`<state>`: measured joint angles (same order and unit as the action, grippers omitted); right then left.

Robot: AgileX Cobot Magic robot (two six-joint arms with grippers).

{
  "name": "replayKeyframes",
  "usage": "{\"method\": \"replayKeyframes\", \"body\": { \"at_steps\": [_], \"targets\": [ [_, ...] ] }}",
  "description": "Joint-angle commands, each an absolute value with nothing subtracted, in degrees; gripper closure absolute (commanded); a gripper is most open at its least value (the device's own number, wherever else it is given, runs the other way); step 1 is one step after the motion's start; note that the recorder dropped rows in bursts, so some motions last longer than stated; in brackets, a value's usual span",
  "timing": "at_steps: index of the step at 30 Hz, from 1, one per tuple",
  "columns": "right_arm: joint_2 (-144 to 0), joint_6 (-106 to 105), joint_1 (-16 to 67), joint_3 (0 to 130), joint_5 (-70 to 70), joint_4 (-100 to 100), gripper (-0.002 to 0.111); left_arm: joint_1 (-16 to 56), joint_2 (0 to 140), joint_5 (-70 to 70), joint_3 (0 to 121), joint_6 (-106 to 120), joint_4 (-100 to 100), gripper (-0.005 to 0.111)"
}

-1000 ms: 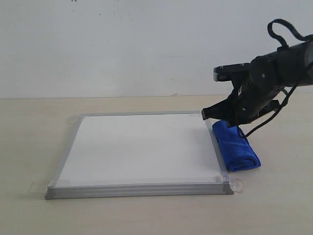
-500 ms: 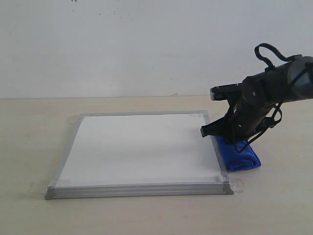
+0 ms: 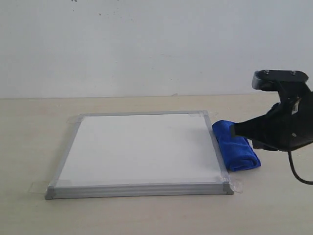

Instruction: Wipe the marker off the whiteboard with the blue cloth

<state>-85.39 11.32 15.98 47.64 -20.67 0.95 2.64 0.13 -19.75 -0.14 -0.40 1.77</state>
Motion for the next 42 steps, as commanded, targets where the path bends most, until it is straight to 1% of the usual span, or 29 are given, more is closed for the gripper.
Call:
{"method": "replayKeyframes", "body": {
  "at_steps": [1,5,20,25,30,35,42],
  "targets": [
    [-81.8,11.8,15.9,45.7,-28.9,3.7,0.108,2.4,0.0,-19.4,0.0,-0.3,2.3,0.103],
    [-81.8,11.8,15.9,45.7,-30.7,3.8,0.108,2.4,0.0,-19.4,0.0,-0.3,2.3,0.103],
    [-80.7,11.9,15.9,45.1,-27.2,4.9,0.108,2.4,0.0,-19.4,0.0,-0.3,2.3,0.103],
    [-69.7,12.1,15.9,37.5,-14.4,5.7,0.108,2.4,0.0,-19.4,0.0,-0.3,2.3,0.103],
    [-53.0,10.7,15.3,25.6,-3.8,5.2,0.108,2.4,0.0,-19.4,0.0,-0.3,2.3,0.103],
    [-34.4,10.7,10.6,15.8,1.3,5.2,0.108,2.4,0.0,-19.4,0.0,-0.3,2.3,0.103],
    [-10.4,11.0,3.8,5.9,2.0,5.3,0.108,2.4,0.0,-19.4,0.0,-0.3,2.3,0.103]
  ]
}}
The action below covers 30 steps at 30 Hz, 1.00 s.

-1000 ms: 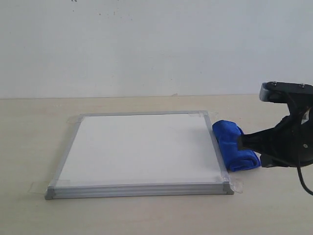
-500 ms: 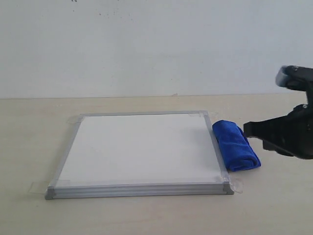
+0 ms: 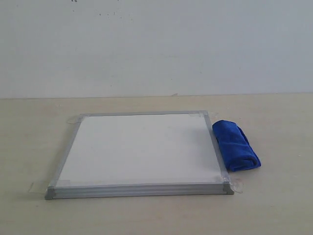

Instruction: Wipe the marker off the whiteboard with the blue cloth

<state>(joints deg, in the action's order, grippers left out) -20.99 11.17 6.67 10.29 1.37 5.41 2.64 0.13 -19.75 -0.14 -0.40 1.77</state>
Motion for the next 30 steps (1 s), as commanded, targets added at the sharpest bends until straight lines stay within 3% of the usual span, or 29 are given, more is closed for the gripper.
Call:
{"method": "replayKeyframes", "body": {
  "at_steps": [1,4,17,30],
  "targets": [
    [-7.6,11.0,3.2,4.7,2.0,5.4,0.108,2.4,0.0,-19.4,0.0,-0.3,2.3,0.103],
    [-0.4,11.0,2.8,1.8,2.0,5.4,0.108,2.4,0.0,-19.4,0.0,-0.3,2.3,0.103],
    [0.0,9.5,2.9,0.0,2.9,5.4,0.108,2.4,0.0,-19.3,0.0,-0.3,2.3,0.103],
    [0.0,-2.3,2.9,0.0,-17.5,3.9,0.108,2.4,0.0,-19.3,0.0,-0.3,2.3,0.103]
  ]
}}
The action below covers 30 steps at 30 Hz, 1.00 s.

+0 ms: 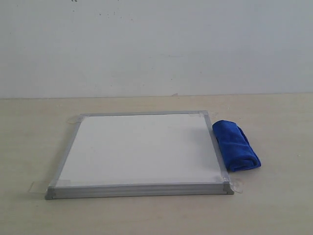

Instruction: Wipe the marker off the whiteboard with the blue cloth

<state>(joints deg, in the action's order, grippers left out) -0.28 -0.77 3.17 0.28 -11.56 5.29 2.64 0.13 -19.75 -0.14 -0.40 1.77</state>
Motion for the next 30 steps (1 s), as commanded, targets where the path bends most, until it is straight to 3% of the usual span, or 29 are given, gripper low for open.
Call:
{"method": "replayKeyframes", "body": {
  "at_steps": [1,30],
  "targets": [
    [0.0,-2.0,2.9,0.0,-18.8,3.6,0.108,2.4,0.0,-19.3,0.0,-0.3,2.3,0.103],
    [0.0,0.6,2.9,0.0,-19.5,3.6,0.108,2.4,0.0,-19.3,0.0,-0.3,2.3,0.103]
  ]
}}
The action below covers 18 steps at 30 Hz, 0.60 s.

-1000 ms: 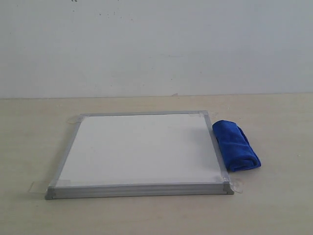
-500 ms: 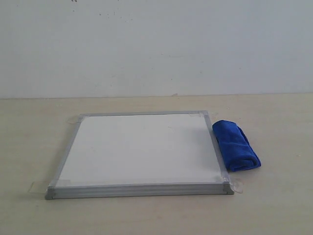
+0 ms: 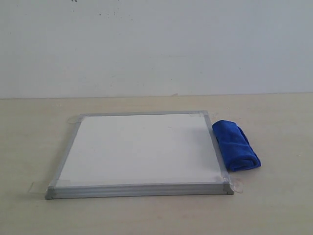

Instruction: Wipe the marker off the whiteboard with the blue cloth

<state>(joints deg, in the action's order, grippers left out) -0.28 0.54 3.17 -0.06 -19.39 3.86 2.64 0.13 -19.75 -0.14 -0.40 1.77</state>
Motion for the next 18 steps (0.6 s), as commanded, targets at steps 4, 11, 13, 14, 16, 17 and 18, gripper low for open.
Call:
{"method": "replayKeyframes", "body": {
  "at_steps": [4,11,13,14,16,17,18],
  "targets": [
    [0.0,0.6,2.9,0.0,-19.4,3.6,0.108,2.4,0.0,-19.3,0.0,-0.3,2.3,0.103],
    [0.0,0.6,2.9,0.0,-19.0,3.8,0.108,2.4,0.0,-19.3,0.0,-0.3,2.3,0.103],
    [0.0,0.6,2.9,0.0,-19.0,3.8,0.108,2.4,0.0,-19.3,0.0,-0.3,2.3,0.103],
    [0.0,0.6,2.9,0.0,-19.0,3.8,0.108,2.4,0.0,-19.3,0.0,-0.3,2.3,0.103],
    [0.0,0.6,2.9,0.0,-19.0,3.8,0.108,2.4,0.0,-19.3,0.0,-0.3,2.3,0.103],
    [0.0,0.6,2.9,0.0,-19.0,3.8,0.108,2.4,0.0,-19.3,0.0,-0.3,2.3,0.103],
    [0.0,0.6,2.9,0.0,-19.0,3.8,0.108,2.4,0.0,-19.3,0.0,-0.3,2.3,0.103]
  ]
}}
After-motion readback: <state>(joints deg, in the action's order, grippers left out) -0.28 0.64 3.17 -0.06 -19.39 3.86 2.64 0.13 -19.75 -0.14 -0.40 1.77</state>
